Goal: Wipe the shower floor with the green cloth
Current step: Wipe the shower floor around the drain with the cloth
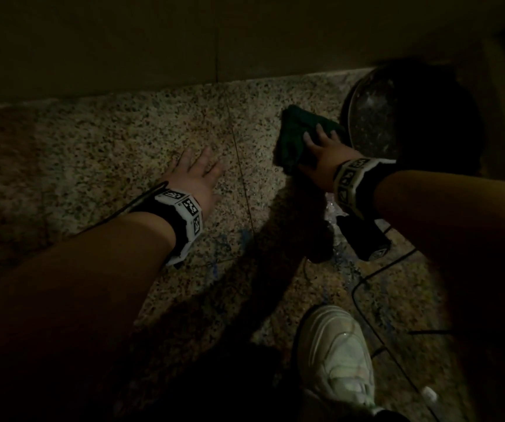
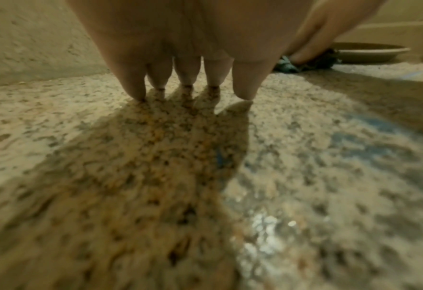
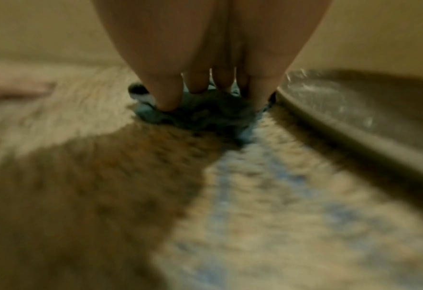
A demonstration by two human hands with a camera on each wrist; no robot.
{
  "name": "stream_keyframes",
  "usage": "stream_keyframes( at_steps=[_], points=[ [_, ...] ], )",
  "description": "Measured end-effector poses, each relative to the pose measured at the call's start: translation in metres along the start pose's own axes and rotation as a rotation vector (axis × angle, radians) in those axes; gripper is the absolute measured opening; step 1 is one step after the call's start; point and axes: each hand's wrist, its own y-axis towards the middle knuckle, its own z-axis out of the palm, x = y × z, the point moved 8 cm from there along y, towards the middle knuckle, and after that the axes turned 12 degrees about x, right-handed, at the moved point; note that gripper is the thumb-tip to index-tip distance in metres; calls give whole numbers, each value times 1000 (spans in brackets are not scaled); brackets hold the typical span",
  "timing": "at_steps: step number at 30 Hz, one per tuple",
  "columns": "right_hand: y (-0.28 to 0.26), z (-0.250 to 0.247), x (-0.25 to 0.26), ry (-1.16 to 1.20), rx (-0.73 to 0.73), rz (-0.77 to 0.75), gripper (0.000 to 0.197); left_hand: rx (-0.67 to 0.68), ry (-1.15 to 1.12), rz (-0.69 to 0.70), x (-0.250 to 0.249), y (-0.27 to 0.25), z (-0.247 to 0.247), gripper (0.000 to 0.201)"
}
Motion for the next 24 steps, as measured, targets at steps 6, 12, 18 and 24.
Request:
stream_keyframes(
  at_steps=[6,12,18,24],
  points=[
    [-12,12,-3,-222,113,4,67,3,-55,-49,9,-24,2,63],
    [-41,20,-4,-382,179,-5,70,-51,-161,-139,20,-74,-16,62],
    [-73,-3,3,-170,-11,-4,67,-100,-160,-156,29,-116,-52,63],
    [-106,-1,2,-126,-122,77,58,-144,-84,-124,36,-130,-56,64]
  ],
)
